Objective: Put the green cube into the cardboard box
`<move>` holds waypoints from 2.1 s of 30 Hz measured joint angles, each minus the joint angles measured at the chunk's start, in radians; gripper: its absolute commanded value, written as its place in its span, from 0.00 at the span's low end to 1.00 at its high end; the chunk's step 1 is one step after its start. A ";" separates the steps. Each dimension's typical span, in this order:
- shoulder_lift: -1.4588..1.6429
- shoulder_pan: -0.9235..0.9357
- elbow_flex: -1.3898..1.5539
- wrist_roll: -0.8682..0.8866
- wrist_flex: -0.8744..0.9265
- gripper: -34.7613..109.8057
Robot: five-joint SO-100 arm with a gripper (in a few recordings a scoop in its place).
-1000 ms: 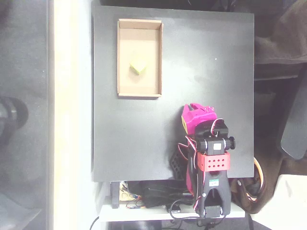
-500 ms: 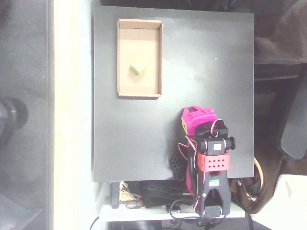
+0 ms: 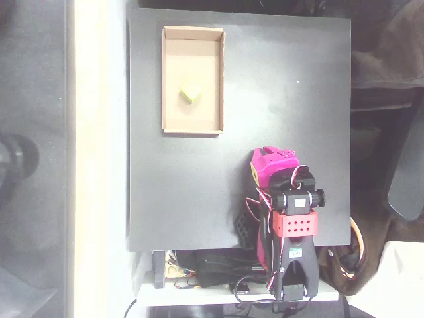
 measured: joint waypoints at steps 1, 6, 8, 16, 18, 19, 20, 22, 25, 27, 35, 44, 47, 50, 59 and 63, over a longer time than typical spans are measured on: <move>0.000 0.000 0.000 0.000 0.000 0.27; 0.000 0.000 0.000 0.000 0.000 0.27; 0.000 0.000 0.000 0.000 0.000 0.27; 0.000 0.003 0.000 0.110 0.012 0.27; 0.000 0.002 0.000 0.124 0.015 0.27; 0.000 0.003 0.000 0.127 0.015 0.27; 0.000 0.003 0.000 0.130 0.015 0.27; 0.000 0.003 0.000 0.138 0.017 0.27; 0.000 0.003 0.000 0.150 0.018 0.27; 0.000 0.003 0.000 0.152 0.018 0.27; 0.000 0.003 0.000 0.152 0.018 0.27; 0.000 0.003 0.000 0.152 0.018 0.27; 0.000 0.003 0.000 0.152 0.018 0.27; 0.000 0.003 0.000 0.152 0.018 0.27; 0.000 0.003 0.000 0.152 0.018 0.27; 0.000 0.003 0.000 0.152 0.018 0.27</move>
